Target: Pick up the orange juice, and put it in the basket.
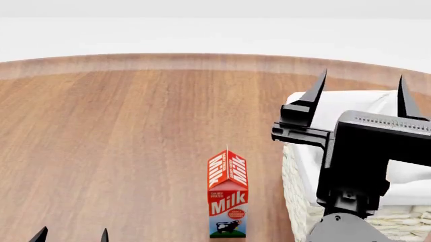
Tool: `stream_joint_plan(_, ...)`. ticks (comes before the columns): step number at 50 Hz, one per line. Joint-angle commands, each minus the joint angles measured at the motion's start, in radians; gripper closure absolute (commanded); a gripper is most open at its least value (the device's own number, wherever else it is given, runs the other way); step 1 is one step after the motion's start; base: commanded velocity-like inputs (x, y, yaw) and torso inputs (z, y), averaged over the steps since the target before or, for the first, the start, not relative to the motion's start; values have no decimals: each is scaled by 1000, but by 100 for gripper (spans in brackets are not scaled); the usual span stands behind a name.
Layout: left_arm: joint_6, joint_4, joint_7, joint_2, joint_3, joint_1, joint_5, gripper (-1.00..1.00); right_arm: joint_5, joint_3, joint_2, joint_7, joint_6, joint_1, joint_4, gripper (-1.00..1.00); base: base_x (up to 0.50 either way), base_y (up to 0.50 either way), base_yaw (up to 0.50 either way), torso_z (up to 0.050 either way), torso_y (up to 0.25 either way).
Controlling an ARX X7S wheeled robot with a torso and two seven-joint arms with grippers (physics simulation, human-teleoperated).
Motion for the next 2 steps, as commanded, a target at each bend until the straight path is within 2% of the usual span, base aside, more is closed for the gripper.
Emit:
stream_joint_plan(1,1,0,-2,-1,2,-1,-1,-100,-36,-5,61,47,8,-17,-138,-100,0,0,0,0,0)
stream_joint_plan(2,1,0,-2,-1,2,-1,-1,-100,-37,-5,64,49,7,-19,-144,-100,0,0,0,0,0)
